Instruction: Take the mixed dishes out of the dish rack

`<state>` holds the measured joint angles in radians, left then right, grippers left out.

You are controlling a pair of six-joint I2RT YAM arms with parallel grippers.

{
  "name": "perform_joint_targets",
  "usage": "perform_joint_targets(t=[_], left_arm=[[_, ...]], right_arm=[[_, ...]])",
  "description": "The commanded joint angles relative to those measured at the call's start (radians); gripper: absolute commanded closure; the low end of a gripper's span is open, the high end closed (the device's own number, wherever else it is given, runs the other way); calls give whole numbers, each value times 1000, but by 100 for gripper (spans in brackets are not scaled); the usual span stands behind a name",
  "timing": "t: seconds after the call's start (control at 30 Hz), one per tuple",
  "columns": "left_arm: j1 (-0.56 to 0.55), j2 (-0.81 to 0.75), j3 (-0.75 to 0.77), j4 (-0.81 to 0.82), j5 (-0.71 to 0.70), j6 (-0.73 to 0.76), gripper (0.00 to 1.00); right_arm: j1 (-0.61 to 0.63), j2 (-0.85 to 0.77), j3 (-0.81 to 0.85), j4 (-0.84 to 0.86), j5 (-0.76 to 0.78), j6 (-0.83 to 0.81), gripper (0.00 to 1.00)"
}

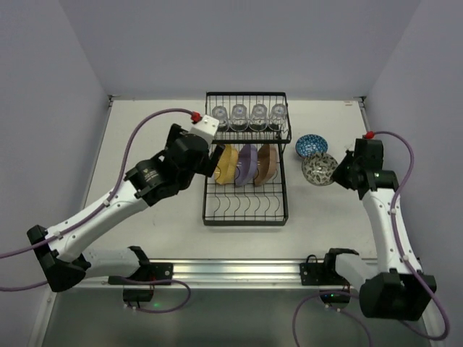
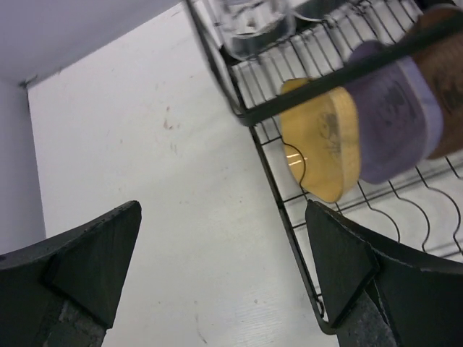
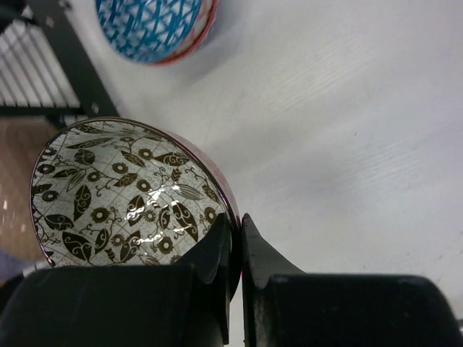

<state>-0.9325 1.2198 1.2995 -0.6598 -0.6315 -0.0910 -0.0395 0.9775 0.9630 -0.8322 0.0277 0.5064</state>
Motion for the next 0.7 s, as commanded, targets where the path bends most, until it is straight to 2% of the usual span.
perform_joint_targets(t=[0.0,0.07,0.1,0.17,0.33,0.47,0.67], left_arm=[[63,-90,-18,-24,-63,-165,0],[63,-129,-54,-34,-44,-168,0],[63,-172,-89,-43,-37,-171,0],[63,-218,-136,-35,-34,-158,0],[63,-385,-363,112,-65,-76,0],[63,-436,-419,155,-34,-90,0],[64,-396,-413,158,-16,-90,0]], right_arm=[[-48,146,86,281,26,69,100],[-59,248,141,321,101,66,100],[-65,345,196,327,106,60,100],[-74,435,245,363,100,54,100],[-76,643,399,378,94,35,100],[-88,728,451,374,78,34,100],[-92,753,415,389,15,41,100]])
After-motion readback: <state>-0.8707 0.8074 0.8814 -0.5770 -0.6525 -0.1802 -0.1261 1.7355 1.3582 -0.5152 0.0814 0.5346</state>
